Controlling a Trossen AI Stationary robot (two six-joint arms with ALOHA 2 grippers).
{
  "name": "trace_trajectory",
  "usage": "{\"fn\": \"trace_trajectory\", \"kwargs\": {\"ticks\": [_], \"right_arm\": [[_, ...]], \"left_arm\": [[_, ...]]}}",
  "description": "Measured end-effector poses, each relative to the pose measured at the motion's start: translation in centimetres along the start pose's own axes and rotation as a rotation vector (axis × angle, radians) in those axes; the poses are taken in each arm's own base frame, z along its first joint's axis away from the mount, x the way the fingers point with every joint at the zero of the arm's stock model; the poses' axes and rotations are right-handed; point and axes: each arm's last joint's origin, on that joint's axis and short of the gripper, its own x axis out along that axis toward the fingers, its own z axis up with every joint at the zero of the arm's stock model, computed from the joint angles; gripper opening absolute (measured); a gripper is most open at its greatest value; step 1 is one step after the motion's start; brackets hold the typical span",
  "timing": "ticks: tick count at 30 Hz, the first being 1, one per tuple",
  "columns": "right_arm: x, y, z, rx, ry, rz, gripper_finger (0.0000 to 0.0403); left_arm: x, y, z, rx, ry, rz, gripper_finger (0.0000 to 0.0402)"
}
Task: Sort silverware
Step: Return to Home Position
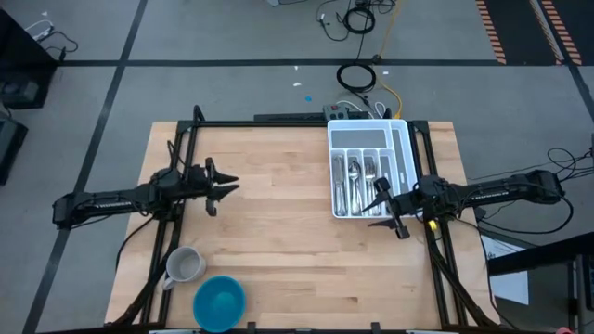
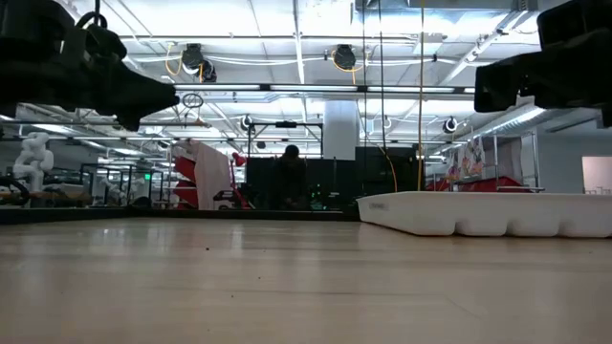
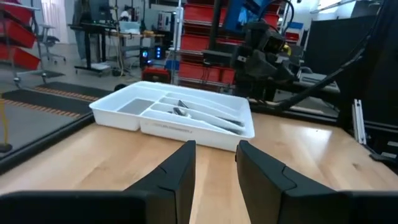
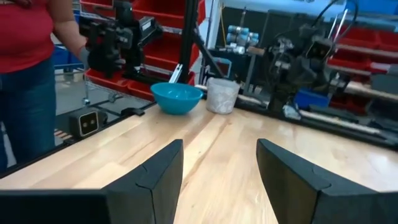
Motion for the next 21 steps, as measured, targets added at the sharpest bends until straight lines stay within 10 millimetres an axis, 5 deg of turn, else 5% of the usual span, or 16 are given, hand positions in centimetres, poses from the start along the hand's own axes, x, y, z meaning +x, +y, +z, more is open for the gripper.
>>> {"fn": "trace_trajectory", "kwargs": {"ticks": [21], "right_arm": [[0.0,0.0,0.1,0.029,-0.006,-0.004,0.0196]], "left_arm": [[-0.1,0.0,-1.2,-0.134,0.121,0.005,0.0120]]}}
